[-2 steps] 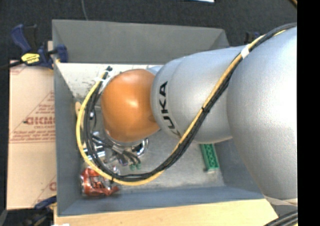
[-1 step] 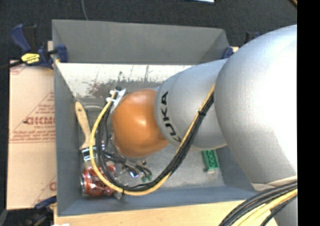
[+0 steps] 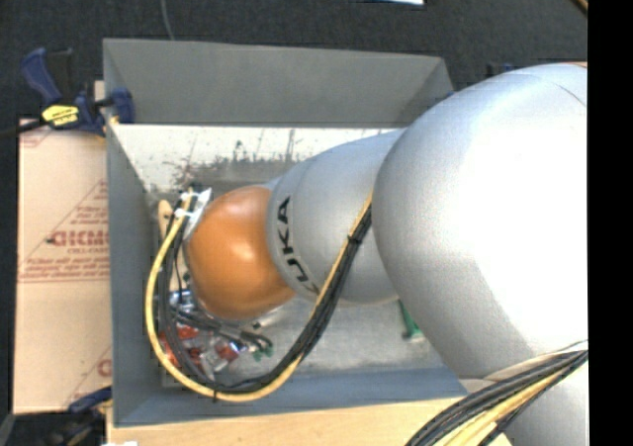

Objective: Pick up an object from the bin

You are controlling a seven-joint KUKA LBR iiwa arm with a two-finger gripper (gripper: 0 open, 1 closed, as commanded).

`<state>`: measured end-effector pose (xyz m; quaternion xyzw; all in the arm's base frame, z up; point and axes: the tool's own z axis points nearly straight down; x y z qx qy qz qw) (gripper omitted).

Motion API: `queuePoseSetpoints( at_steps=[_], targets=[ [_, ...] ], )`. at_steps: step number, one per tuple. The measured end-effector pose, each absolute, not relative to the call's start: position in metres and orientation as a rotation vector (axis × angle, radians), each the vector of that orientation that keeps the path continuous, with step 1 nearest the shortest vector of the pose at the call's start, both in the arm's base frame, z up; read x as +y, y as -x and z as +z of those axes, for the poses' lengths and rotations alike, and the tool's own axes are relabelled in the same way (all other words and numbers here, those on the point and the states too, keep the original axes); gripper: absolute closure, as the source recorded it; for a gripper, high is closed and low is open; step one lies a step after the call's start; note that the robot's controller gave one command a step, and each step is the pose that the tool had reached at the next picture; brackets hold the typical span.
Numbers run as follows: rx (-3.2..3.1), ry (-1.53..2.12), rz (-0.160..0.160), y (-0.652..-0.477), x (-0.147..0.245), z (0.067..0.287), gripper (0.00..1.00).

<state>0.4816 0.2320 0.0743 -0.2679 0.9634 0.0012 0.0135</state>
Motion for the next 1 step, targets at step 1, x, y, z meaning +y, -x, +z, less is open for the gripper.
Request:
queuePoseSetpoints(
  at_steps=[1],
  targets=[
    [2.983,0.969,0.005,-0.4835,0.2389,0.0725,1.00]
  ],
)
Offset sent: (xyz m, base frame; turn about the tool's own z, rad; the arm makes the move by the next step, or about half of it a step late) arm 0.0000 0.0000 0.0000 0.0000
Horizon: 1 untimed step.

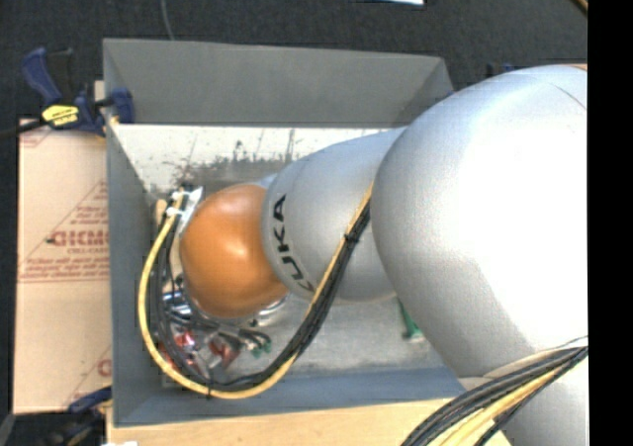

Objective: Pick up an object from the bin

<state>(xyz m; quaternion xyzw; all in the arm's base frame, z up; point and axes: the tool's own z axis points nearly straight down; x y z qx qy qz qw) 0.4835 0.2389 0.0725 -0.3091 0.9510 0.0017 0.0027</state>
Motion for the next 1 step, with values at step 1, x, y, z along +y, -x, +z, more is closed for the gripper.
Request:
queuePoseSetpoints(
  at_steps=[1],
  targets=[
    [2.983,0.969,0.006,-0.4835,0.2389,0.0729,1.00]
  ],
)
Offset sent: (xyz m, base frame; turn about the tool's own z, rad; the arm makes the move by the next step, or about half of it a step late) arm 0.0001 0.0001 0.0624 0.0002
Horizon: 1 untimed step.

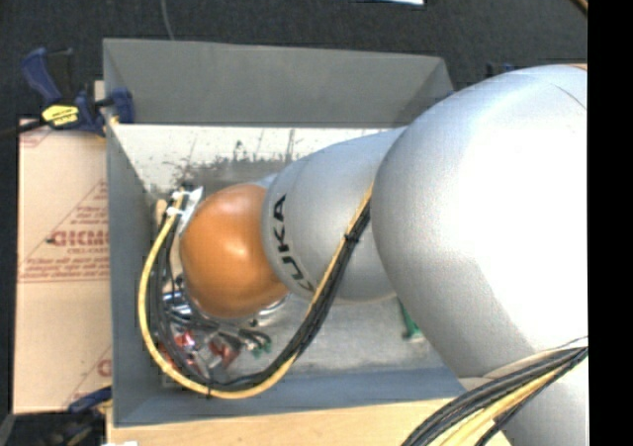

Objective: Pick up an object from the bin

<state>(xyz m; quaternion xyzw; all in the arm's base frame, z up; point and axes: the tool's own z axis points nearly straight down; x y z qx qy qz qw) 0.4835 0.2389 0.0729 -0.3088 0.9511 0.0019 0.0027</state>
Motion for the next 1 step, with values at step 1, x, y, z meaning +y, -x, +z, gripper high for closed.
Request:
queuePoseSetpoints(
  at_steps=[1],
  targets=[
    [2.992,0.970,0.003,-0.4809,0.2376,0.0974,1.00]
  ],
)
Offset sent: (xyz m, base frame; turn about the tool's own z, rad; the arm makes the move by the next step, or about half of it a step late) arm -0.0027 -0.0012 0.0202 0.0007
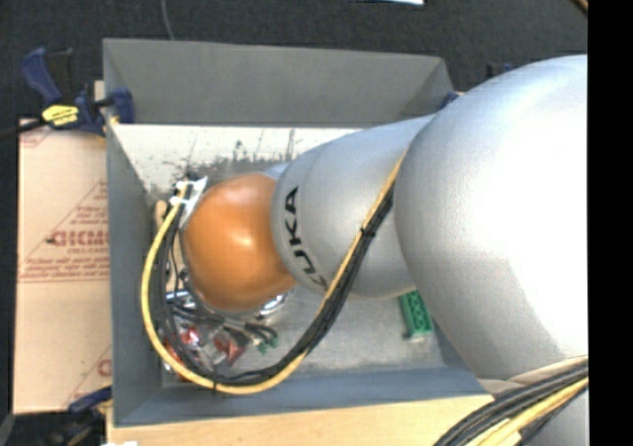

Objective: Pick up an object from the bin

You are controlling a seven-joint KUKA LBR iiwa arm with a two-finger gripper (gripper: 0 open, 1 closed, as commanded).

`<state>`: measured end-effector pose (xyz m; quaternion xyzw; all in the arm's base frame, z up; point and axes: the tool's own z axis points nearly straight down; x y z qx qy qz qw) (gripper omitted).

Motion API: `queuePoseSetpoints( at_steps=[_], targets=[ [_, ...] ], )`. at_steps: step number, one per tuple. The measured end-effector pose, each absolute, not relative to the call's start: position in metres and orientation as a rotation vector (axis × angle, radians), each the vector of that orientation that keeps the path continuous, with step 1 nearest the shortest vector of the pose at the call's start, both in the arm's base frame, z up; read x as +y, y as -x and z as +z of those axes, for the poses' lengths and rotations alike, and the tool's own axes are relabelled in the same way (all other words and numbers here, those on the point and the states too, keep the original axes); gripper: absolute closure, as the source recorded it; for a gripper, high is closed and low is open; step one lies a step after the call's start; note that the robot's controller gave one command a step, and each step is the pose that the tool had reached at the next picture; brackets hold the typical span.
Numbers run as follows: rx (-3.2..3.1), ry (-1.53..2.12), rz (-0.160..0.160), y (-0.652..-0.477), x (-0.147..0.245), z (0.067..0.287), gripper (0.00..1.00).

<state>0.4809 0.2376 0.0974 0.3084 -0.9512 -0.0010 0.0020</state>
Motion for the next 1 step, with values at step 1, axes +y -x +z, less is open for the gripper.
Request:
queuePoseSetpoints(
  at_steps=[1],
  targets=[
    [-2.989,-0.971,-0.004,-0.4826,0.2384,0.1361,1.00]
  ],
)
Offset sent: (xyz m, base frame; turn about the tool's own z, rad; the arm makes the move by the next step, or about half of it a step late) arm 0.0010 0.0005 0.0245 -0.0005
